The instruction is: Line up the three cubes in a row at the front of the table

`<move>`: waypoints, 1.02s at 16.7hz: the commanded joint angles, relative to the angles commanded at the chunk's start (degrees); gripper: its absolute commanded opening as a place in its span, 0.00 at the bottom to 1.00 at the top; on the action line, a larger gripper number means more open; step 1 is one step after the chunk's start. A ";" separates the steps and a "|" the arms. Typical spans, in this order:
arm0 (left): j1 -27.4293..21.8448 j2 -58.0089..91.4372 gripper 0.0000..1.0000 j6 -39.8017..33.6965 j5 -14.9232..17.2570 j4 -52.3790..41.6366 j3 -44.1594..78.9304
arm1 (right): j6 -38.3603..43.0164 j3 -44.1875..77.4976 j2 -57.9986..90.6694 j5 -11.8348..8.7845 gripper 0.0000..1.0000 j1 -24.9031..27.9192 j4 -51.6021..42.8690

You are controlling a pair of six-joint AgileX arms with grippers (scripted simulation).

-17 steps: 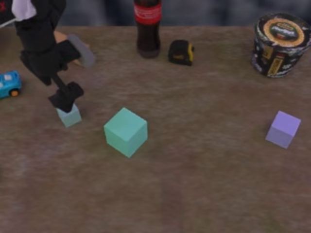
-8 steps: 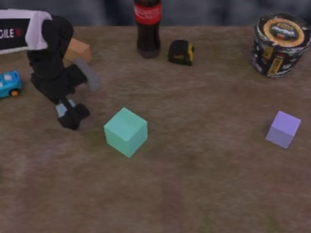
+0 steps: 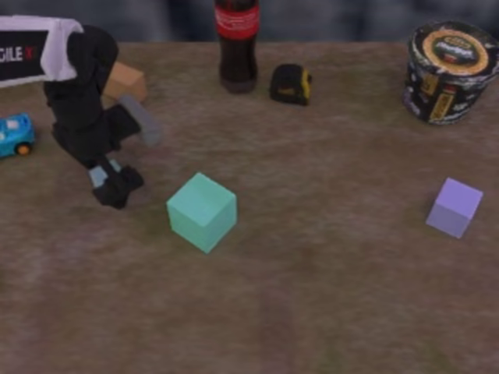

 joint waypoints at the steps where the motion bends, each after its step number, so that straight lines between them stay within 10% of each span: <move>1: 0.00 0.00 0.55 0.00 0.00 0.00 0.00 | 0.00 0.00 0.00 0.00 1.00 0.00 0.00; 8: 0.00 0.00 0.02 0.00 0.00 0.00 0.00 | 0.00 0.00 0.00 0.00 1.00 0.00 0.00; 17: 0.02 -2.22 0.00 -0.73 0.91 -1.42 0.12 | 0.00 0.00 0.00 0.00 1.00 0.00 0.00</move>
